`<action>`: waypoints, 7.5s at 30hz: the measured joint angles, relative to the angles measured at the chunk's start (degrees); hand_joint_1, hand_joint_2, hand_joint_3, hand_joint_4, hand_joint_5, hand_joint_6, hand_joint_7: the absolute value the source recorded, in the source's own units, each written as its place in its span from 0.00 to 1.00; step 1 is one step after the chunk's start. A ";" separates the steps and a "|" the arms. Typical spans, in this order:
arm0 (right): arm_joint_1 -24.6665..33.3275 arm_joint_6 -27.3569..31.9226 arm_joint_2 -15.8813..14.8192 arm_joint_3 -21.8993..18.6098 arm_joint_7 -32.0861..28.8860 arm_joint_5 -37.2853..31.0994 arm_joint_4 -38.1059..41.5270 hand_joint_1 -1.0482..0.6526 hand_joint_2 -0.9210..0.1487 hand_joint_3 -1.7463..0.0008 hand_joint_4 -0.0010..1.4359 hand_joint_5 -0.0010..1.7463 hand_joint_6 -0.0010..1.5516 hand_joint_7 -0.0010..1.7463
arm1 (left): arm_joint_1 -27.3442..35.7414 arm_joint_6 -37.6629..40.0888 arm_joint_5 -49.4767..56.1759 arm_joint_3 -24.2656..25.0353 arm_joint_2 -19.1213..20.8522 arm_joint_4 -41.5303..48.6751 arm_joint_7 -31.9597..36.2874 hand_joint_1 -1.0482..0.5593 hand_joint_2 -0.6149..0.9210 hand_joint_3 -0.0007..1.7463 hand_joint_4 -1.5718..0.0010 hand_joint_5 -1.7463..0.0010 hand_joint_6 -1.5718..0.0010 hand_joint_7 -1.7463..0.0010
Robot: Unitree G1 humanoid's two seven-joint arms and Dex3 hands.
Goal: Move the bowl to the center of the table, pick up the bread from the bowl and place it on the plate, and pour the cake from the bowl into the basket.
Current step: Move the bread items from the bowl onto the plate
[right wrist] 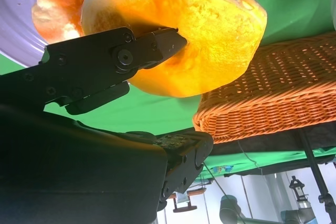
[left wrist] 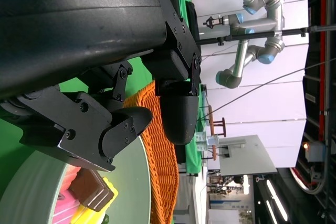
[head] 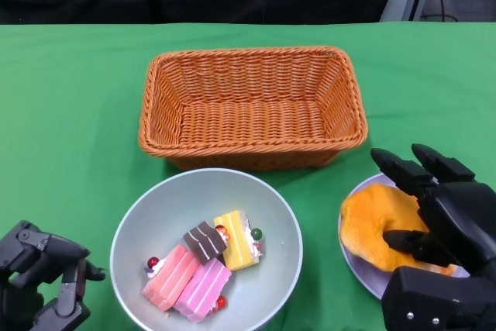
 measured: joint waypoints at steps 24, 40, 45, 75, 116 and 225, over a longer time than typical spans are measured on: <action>1.00 2.14 -0.27 -0.84 0.76 -1.47 -1.09 0.33 0.01 1.00 0.13 0.00 0.17 0.00 | -0.01 0.30 -0.34 0.24 0.06 -0.23 0.05 0.66 0.81 0.56 0.51 0.15 0.52 0.28; 2.55 0.63 -2.53 -4.60 -3.44 -1.18 2.08 0.34 0.04 1.00 0.18 0.01 0.20 0.01 | 0.00 0.95 -1.21 0.39 0.36 -0.55 0.05 0.67 0.80 0.59 0.51 0.15 0.52 0.26; 2.54 0.35 -2.73 -5.07 -4.21 -1.01 3.62 0.34 0.03 1.00 0.17 0.01 0.20 0.00 | 0.01 1.09 -1.33 0.39 0.37 -0.70 0.05 0.68 0.81 0.58 0.51 0.15 0.52 0.26; -0.06 -16.49 -2.44 -4.98 -16.87 2.01 16.17 0.51 0.07 1.00 0.84 0.08 0.70 0.06 | 0.10 1.73 -1.15 0.44 0.37 -1.08 0.06 0.67 0.82 0.56 0.50 0.16 0.51 0.28; -2.72 -22.17 -1.71 -7.45 -22.73 6.28 18.16 0.51 0.11 1.00 0.58 0.76 0.81 0.02 | -0.18 1.56 -1.57 0.52 0.46 -0.56 -0.09 0.67 0.81 0.56 0.51 0.15 0.52 0.27; 2.01 -5.62 -4.79 -5.03 -6.11 2.92 7.83 0.20 0.03 1.00 0.39 0.04 0.28 0.02 | 0.17 1.22 -1.48 0.39 0.57 -0.28 -0.44 0.67 0.81 0.57 0.51 0.15 0.52 0.26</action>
